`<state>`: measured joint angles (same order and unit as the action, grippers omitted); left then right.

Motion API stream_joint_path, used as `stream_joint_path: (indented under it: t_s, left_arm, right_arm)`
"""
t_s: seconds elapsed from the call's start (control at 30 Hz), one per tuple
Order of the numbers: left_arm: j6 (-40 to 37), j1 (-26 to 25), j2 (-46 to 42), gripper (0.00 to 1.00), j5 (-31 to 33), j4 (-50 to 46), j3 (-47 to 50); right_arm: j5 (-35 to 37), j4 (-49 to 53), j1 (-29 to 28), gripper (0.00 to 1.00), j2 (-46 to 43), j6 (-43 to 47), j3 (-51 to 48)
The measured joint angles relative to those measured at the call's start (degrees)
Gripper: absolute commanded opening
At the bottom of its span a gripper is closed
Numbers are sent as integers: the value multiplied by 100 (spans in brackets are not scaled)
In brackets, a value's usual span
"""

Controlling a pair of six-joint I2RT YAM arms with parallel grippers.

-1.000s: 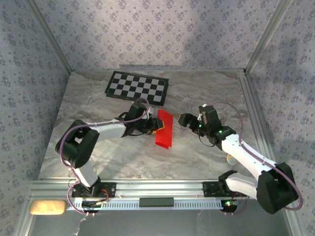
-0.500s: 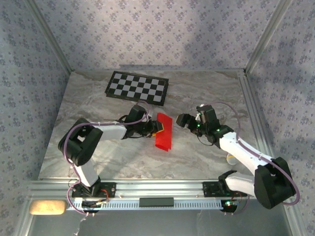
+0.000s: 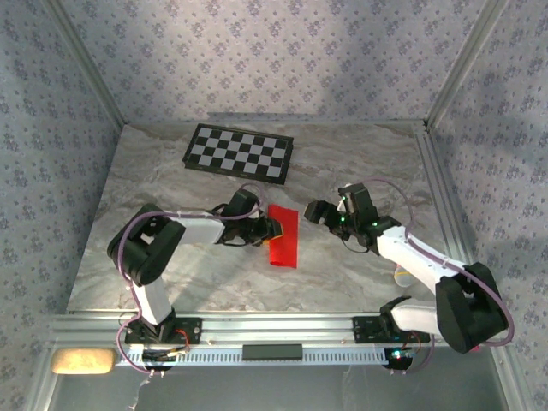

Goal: Fold a paper plane with a square sheet of paper (pick it up from the middle)
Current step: First fold the square sheet of paper in half at the center of the table.

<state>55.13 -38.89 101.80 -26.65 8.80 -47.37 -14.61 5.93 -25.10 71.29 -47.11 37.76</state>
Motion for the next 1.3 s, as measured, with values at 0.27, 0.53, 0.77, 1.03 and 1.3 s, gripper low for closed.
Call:
stream_joint_path:
  t_s: [0.27, 0.53, 0.77, 1.03, 1.3]
  left_arm:
    - [-350, -177, 0, 50, 404, -640, -363]
    - [-632, -365, -35, 53, 968, -1233, -645]
    - [-667, -354, -267, 55, 1432, -1508, -629]
    - [-737, -350, -439, 52, 1558, -1567, -557]
    - [-933, -350, -396, 50, 1576, -1969, -579]
  right_arm:
    - [-48, -9, -2, 90, 133, 0, 42]
    - [-94, -20, -15, 91, 203, 0, 44]
    - [-131, -20, -17, 91, 269, 0, 74]
    - [-131, -20, -55, 92, 354, 0, 92]
    - [-149, -20, -70, 92, 426, 2, 107]
